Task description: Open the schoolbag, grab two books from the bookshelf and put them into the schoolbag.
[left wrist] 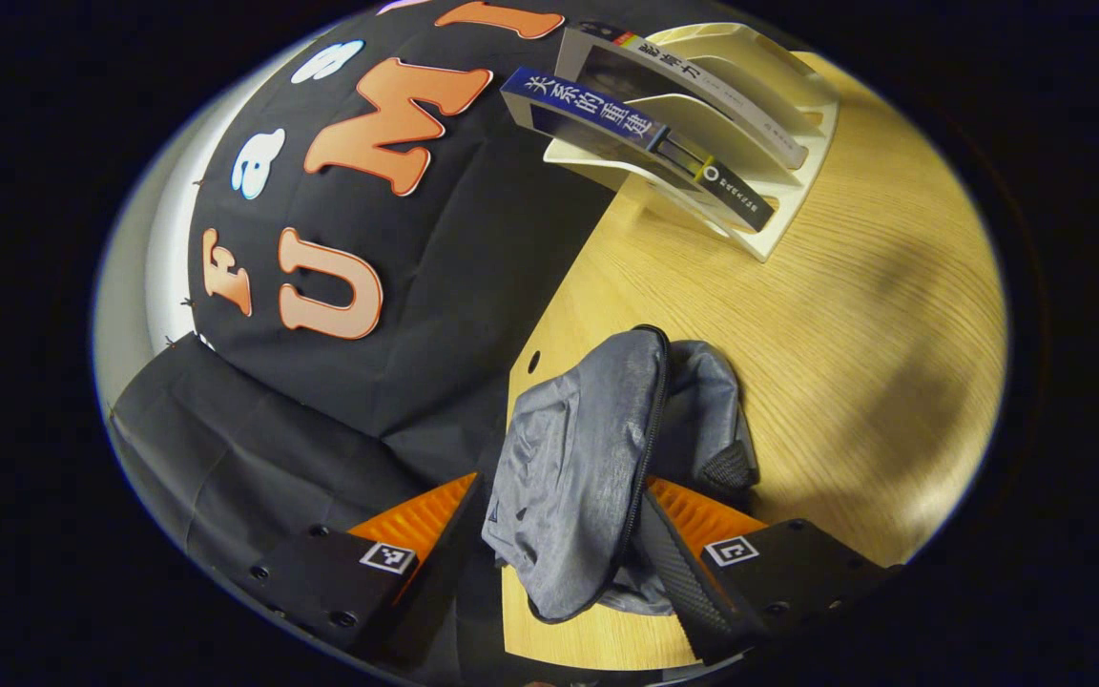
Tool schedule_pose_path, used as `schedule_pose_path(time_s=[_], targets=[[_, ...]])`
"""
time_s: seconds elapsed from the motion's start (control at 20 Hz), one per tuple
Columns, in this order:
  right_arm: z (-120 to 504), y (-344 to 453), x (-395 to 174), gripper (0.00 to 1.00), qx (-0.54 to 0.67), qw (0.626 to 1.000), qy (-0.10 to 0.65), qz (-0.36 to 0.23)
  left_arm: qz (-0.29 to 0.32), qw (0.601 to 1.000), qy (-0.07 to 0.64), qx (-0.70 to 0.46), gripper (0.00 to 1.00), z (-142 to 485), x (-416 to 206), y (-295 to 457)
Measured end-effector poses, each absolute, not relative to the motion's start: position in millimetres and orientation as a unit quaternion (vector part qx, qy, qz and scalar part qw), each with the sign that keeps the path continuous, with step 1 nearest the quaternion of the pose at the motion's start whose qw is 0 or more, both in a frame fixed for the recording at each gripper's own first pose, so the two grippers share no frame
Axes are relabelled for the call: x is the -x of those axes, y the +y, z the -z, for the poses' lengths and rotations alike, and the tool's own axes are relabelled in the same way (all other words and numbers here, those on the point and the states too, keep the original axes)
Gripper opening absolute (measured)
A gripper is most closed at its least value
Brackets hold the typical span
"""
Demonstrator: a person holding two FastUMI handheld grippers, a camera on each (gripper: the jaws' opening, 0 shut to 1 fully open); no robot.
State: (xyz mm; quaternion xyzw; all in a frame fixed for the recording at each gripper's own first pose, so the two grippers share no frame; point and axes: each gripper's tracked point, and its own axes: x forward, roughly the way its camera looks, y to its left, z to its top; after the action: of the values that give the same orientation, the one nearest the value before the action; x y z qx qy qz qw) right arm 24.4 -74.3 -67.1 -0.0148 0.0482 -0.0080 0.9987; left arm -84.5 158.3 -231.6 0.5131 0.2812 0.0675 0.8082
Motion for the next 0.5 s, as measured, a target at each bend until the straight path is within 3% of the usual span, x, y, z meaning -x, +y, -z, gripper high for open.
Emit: schedule_pose_path(time_s=[0.15,0.5], targets=[[69,-77,-21,0.97,0.012,0.999,0.052,0.007,-0.067,0.81,0.3,-0.5,0.88,241,76,163],[55,-65,-10,0.97,0.014,0.999,0.04,-0.008,-0.043,0.827,0.327,-0.456,0.33,241,66,174]])
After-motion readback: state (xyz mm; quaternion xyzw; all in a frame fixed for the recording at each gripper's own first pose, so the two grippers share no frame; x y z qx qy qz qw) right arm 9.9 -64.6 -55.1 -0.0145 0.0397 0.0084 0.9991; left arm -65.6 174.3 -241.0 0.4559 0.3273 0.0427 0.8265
